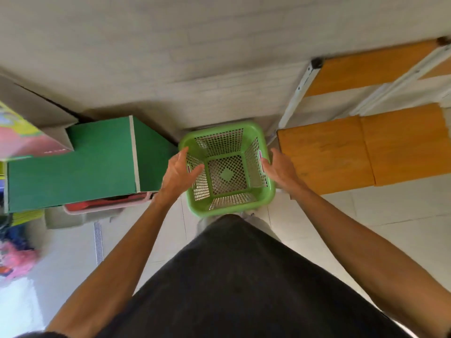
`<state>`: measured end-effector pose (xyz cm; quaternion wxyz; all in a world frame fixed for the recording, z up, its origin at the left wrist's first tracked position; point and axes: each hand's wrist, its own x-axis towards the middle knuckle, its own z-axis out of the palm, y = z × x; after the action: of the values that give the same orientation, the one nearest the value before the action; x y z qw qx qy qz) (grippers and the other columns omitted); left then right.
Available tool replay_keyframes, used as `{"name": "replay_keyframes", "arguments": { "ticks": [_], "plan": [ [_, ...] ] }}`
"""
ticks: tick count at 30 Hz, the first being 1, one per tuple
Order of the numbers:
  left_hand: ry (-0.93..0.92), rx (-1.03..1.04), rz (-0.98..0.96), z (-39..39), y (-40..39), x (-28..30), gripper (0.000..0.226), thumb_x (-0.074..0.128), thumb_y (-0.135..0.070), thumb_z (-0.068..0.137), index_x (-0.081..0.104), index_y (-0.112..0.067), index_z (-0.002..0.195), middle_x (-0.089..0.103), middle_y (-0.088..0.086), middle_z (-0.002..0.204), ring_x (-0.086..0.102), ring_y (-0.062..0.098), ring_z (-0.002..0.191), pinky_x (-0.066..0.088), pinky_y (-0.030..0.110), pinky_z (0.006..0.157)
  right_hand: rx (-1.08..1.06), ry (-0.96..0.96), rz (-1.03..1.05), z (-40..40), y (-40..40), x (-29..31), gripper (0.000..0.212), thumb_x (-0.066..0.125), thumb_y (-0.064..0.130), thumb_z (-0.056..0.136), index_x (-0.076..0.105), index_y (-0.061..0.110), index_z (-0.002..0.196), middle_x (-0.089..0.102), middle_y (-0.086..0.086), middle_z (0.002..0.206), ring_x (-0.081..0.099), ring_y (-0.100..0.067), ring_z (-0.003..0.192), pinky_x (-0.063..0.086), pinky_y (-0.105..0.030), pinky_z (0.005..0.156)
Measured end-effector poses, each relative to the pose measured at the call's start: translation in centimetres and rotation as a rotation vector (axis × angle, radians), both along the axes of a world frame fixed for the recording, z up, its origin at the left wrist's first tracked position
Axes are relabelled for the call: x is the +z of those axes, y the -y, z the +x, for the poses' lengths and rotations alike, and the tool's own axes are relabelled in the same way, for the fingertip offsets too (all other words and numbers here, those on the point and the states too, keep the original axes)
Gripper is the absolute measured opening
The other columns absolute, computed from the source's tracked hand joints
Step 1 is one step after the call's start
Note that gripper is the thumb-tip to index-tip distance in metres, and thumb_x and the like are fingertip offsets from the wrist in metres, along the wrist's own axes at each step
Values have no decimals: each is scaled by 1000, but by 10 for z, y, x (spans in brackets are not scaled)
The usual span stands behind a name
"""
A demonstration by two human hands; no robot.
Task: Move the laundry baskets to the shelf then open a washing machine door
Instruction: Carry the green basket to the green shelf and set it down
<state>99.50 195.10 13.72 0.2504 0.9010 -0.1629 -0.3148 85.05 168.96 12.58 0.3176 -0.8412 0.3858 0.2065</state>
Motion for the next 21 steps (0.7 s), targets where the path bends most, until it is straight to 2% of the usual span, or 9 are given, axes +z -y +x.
{"name": "replay_keyframes", "arguments": {
  "ticks": [3, 7, 12, 17, 21],
  "plan": [
    [75, -167, 57, -7, 9, 29, 77, 59, -50, 91, 27, -17, 153, 39, 16, 153, 32, 33, 143, 34, 53, 114, -13, 64, -22, -28, 0, 34, 50, 48, 42, 100, 51, 8, 136, 60, -14, 132, 61, -32, 118, 49, -41, 94],
    [79, -309, 89, -11, 20, 47, 80, 57, -52, 92, 26, -11, 153, 34, 19, 155, 25, 34, 146, 28, 54, 117, 3, -4, -54, -72, -1, 56, 51, 43, 44, 101, 51, 7, 134, 58, -14, 132, 56, -32, 122, 48, -47, 99],
    [88, -525, 73, -6, 35, 66, 77, 54, -54, 93, 29, -11, 153, 36, 19, 155, 31, 35, 144, 29, 51, 116, -140, -37, -86, -121, -11, 72, 45, 42, 43, 101, 55, 5, 122, 61, -16, 123, 56, -36, 117, 46, -48, 98],
    [131, -786, -3, -7, 76, 89, 67, 57, -51, 93, 43, -12, 145, 50, 15, 147, 48, 33, 134, 36, 44, 110, -327, -44, -141, -159, -18, 94, 56, 41, 46, 102, 47, 5, 140, 51, -18, 142, 45, -36, 133, 40, -49, 107],
    [84, -1040, -6, -31, 149, 113, 61, 57, -52, 90, 53, -14, 137, 55, 10, 142, 52, 30, 129, 43, 44, 108, -528, -60, -197, -212, -9, 119, 68, 37, 54, 101, 35, 9, 152, 38, -14, 156, 35, -34, 143, 32, -50, 115]
  ]
}}
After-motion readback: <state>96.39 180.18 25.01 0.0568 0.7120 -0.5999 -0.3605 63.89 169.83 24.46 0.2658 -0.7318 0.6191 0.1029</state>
